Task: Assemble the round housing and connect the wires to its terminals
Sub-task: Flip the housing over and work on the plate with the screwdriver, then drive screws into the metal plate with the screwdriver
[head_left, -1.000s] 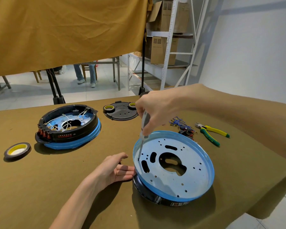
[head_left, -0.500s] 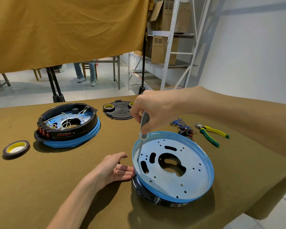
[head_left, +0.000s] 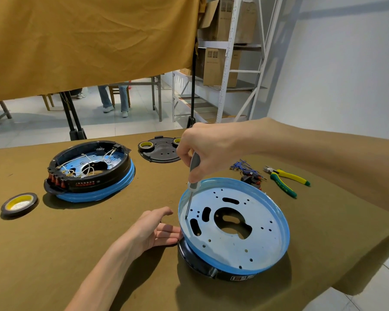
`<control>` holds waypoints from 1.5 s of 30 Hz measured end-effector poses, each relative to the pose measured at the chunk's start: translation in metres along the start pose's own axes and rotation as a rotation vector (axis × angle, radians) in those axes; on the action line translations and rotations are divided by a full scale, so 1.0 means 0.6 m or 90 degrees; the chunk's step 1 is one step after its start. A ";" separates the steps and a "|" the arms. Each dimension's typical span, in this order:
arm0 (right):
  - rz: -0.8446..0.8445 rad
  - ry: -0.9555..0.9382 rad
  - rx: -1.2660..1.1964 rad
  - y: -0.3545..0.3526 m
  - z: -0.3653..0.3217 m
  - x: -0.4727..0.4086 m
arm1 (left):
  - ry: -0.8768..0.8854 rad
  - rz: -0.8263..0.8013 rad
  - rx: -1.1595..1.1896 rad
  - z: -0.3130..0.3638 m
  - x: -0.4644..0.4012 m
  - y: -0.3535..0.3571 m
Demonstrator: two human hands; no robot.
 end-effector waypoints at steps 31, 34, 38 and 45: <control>0.412 0.534 -0.483 0.346 0.296 0.223 | 0.506 -0.035 -0.778 0.049 0.082 0.194; 0.378 0.529 -0.453 0.369 0.300 0.226 | 0.484 -0.083 -0.777 0.054 0.077 0.185; 0.346 0.531 -0.407 0.383 0.303 0.233 | 0.489 -0.123 -0.809 0.039 0.090 0.188; 0.352 0.528 -0.464 0.381 0.309 0.220 | 0.477 -0.134 -0.853 0.029 0.098 0.198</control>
Point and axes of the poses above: each hand's wrist, its own x-axis away from the middle knuckle, its own y-axis out of the palm, z = x × y, the point moved 4 cm from there along -x, towards the middle knuckle, and after that the axes turned 1 degree about -z, right-handed, at the moved point
